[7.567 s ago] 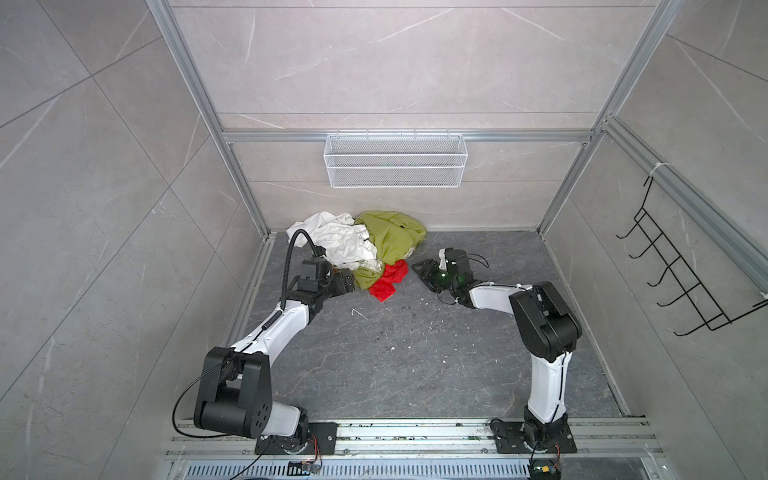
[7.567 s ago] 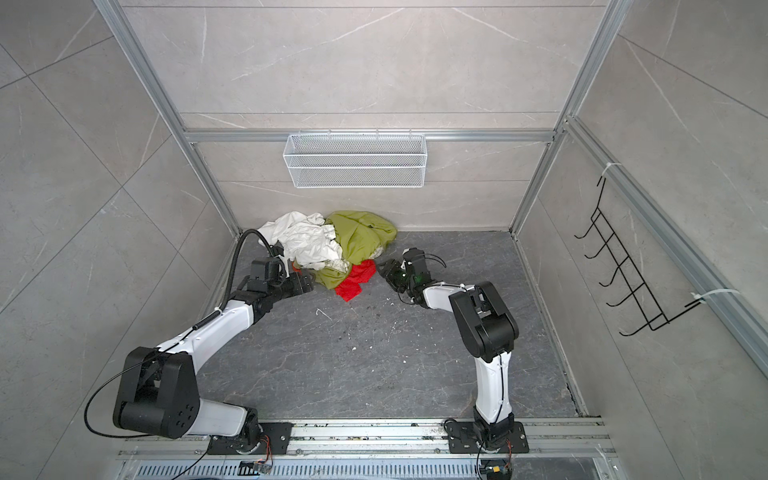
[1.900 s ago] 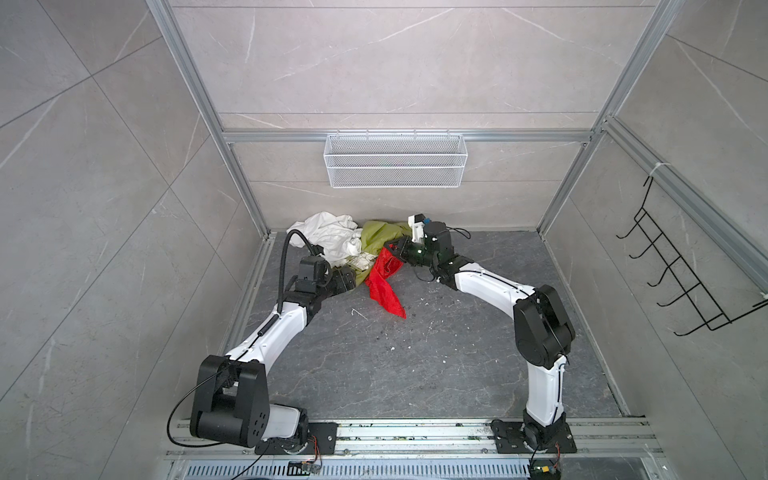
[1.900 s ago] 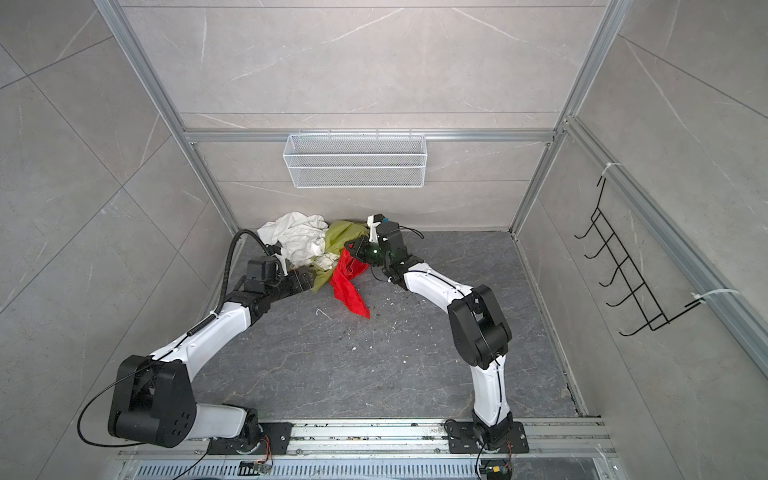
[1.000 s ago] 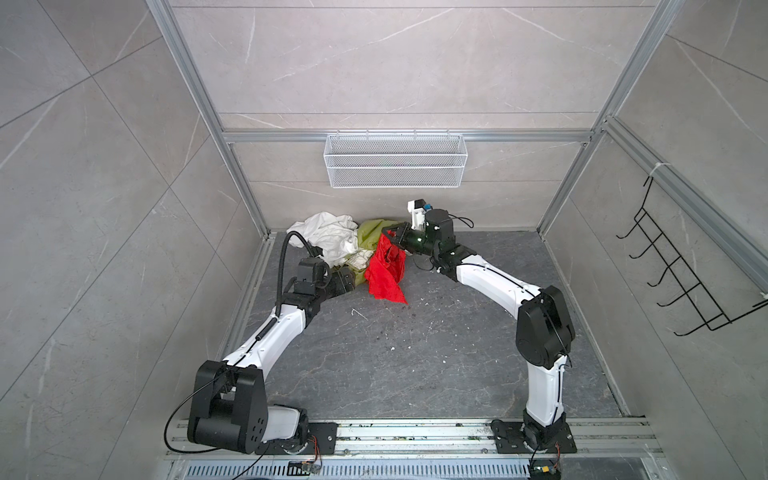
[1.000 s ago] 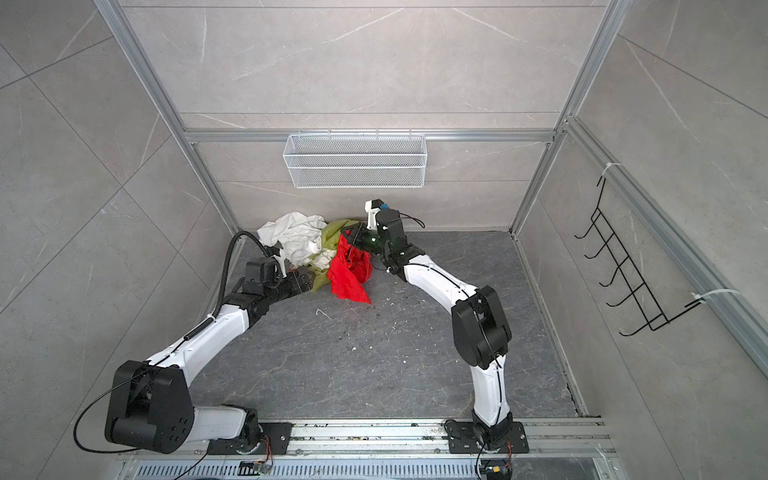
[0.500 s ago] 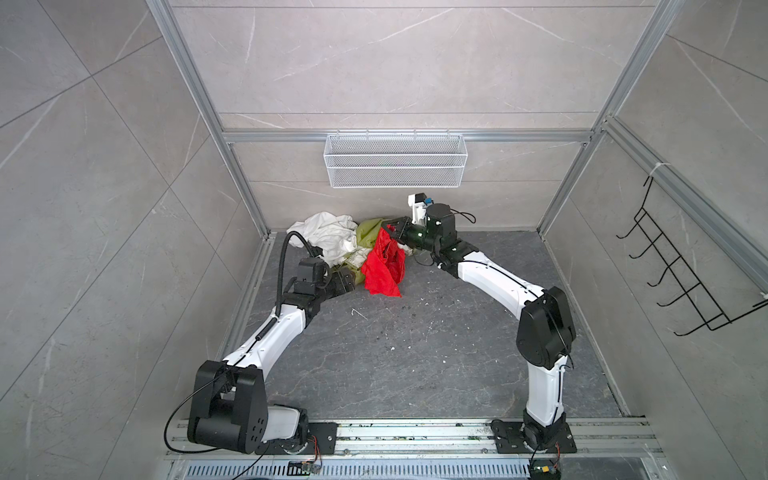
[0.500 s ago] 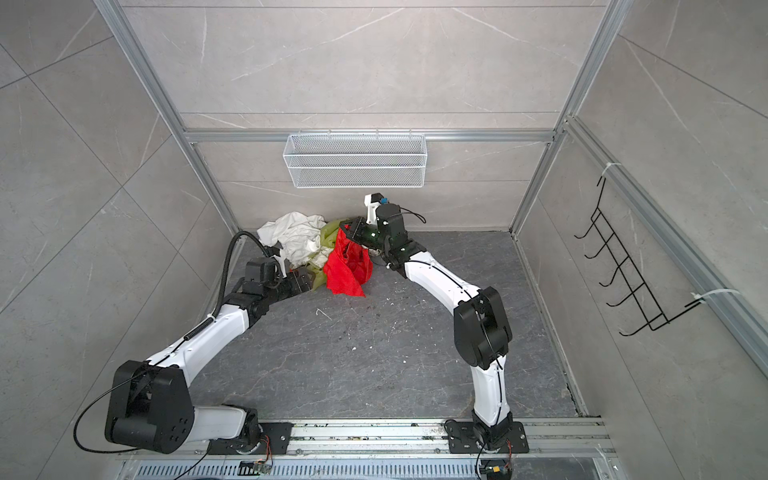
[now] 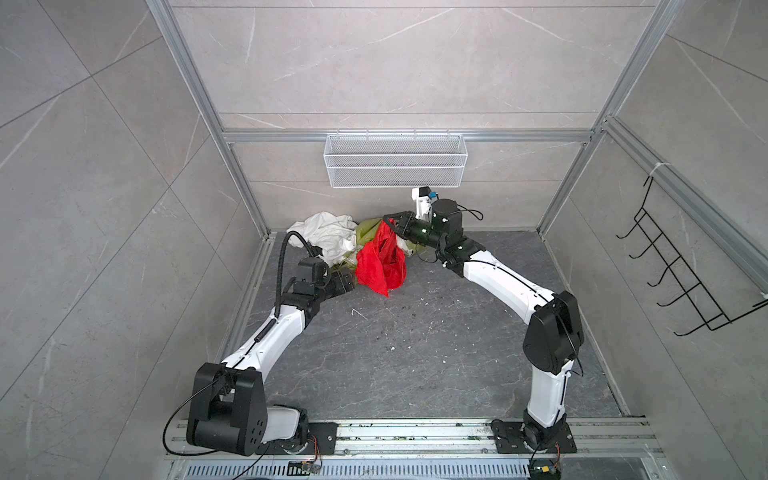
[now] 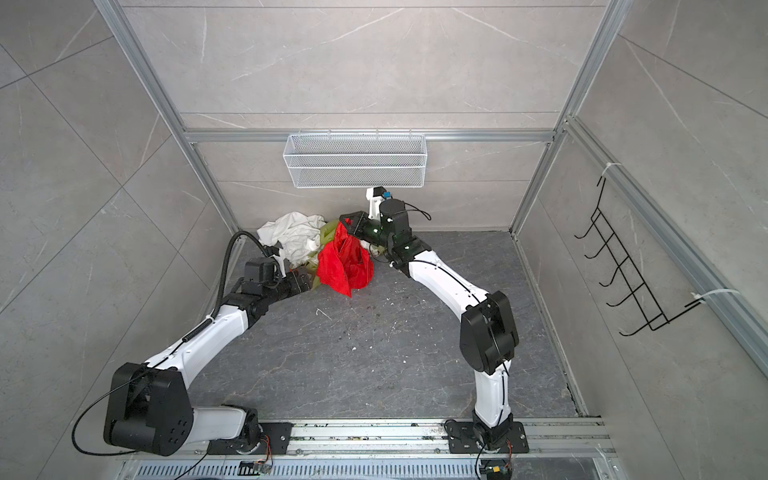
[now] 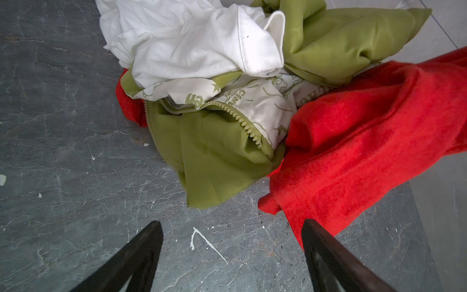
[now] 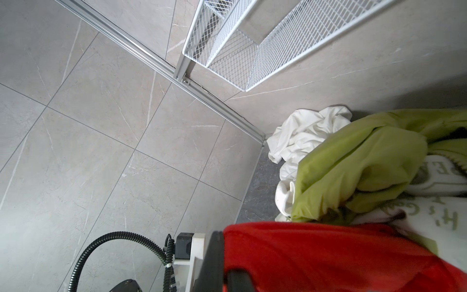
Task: Pick out a specific cloth from the pile
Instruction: 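Lift the red cloth with the right gripper, pulling it from the pile, then raise the red cloth high and carry it away from the pile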
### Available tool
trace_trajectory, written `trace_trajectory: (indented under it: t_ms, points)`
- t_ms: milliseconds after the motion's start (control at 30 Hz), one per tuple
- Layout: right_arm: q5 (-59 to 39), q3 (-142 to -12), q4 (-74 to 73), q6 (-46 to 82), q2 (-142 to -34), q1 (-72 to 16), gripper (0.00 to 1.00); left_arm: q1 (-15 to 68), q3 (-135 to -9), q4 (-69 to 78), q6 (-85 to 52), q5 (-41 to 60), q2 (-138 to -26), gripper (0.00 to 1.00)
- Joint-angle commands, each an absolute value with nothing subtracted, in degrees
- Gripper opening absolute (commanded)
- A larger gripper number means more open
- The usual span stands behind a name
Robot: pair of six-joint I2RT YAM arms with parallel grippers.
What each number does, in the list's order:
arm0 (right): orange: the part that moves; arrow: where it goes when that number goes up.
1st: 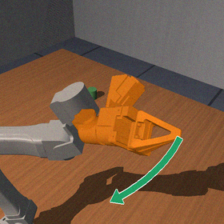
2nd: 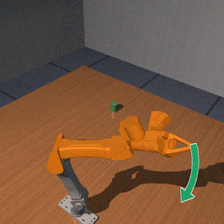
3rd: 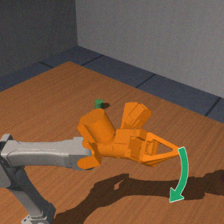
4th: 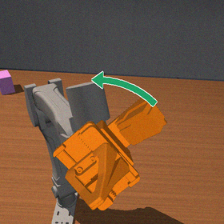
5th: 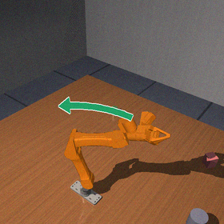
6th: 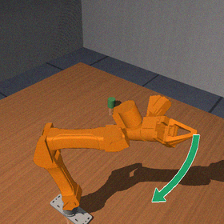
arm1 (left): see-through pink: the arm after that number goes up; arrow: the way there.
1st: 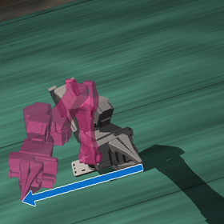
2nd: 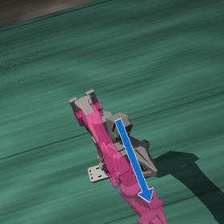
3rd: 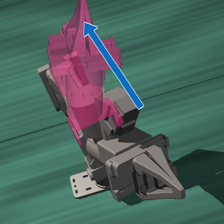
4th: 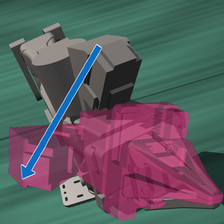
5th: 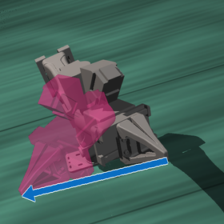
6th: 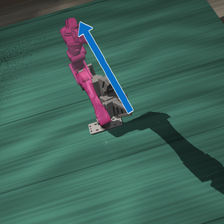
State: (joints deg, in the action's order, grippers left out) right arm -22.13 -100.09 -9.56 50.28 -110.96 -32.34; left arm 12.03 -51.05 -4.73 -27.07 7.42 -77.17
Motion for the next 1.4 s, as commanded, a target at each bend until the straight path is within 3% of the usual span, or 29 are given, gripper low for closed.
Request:
trace_trajectory:
  t_ms: [0,1367]
  points:
    - [-23.03,-102.29,-13.35,48.98,-106.75,-33.11,0.00,12.39,-52.30,-4.05,-26.32,6.50,-75.15,0.89]
    - [-22.76,-105.22,-11.88,47.11,-99.52,-34.28,0.00,12.39,-50.05,-5.78,-26.75,5.27,-69.45,0.89]
